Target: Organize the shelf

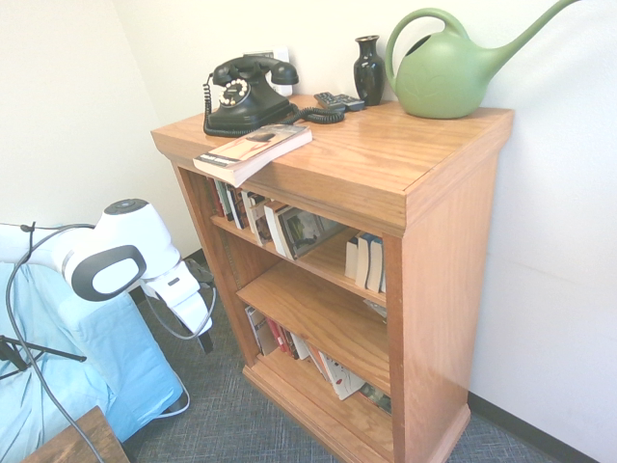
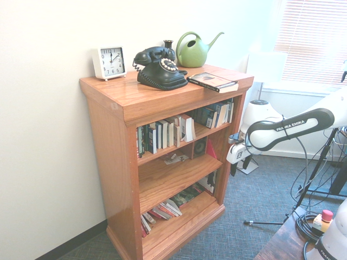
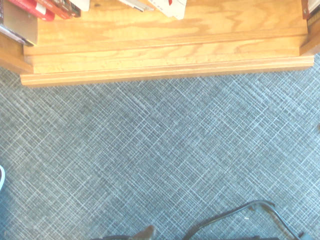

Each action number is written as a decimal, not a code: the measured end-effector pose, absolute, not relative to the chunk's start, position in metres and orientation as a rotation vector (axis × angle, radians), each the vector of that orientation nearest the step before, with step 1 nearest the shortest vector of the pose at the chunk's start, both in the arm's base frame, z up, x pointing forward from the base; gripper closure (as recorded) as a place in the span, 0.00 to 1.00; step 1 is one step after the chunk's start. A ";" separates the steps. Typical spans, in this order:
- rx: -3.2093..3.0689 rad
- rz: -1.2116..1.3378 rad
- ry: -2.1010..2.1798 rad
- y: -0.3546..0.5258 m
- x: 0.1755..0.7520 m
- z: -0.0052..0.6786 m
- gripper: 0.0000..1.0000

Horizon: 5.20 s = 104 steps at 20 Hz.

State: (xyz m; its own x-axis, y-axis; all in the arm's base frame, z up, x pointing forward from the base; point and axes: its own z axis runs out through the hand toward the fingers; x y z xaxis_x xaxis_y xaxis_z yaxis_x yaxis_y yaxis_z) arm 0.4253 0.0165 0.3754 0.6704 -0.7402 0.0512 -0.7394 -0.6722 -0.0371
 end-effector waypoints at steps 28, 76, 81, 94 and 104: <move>-3.591 -1.718 0.713 0.062 0.483 0.576 0.00; -3.508 -2.095 0.242 0.112 0.549 0.594 1.00; -3.511 -2.097 0.245 0.111 0.549 0.598 1.00; -3.316 -1.808 0.644 0.080 0.491 0.680 1.00; -3.053 -1.592 0.867 0.005 0.381 0.647 1.00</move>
